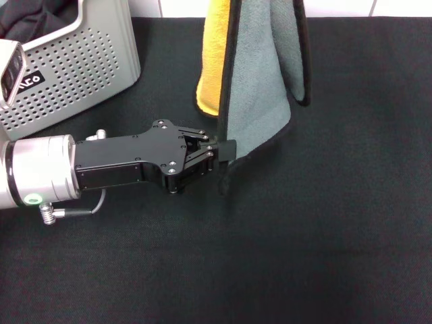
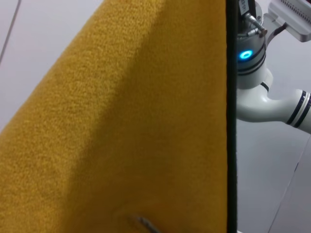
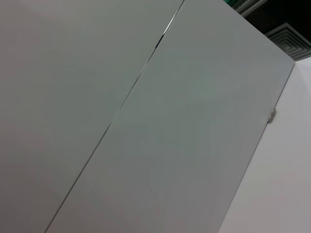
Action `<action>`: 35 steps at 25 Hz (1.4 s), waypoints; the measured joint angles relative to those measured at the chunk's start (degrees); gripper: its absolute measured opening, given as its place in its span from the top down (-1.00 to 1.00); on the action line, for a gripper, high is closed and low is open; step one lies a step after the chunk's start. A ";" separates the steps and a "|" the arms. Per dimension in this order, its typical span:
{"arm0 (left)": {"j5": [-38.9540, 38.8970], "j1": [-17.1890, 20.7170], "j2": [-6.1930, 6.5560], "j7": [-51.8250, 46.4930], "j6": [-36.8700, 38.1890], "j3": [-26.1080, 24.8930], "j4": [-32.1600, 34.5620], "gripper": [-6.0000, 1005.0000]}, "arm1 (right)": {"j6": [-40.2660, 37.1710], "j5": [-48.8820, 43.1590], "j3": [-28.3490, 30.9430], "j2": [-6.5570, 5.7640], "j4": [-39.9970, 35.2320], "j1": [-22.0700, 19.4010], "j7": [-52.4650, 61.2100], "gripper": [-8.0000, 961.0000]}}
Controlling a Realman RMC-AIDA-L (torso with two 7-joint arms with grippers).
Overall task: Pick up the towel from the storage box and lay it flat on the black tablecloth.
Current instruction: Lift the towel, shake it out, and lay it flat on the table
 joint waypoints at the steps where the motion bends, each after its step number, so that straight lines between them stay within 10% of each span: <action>1: 0.15 -0.03 0.01 0.00 0.00 0.02 -0.02 0.93 | 0.00 0.02 0.01 0.01 0.00 0.02 0.01 0.97; 25: 0.30 -0.25 0.16 1.68 2.10 -0.79 -2.30 0.93 | 0.82 1.74 0.83 0.30 -0.74 -1.06 0.02 0.97; 35: -0.22 0.19 1.53 -0.69 14.33 -11.48 0.64 0.97 | 3.65 2.50 -3.42 0.33 -0.63 -12.21 8.98 0.97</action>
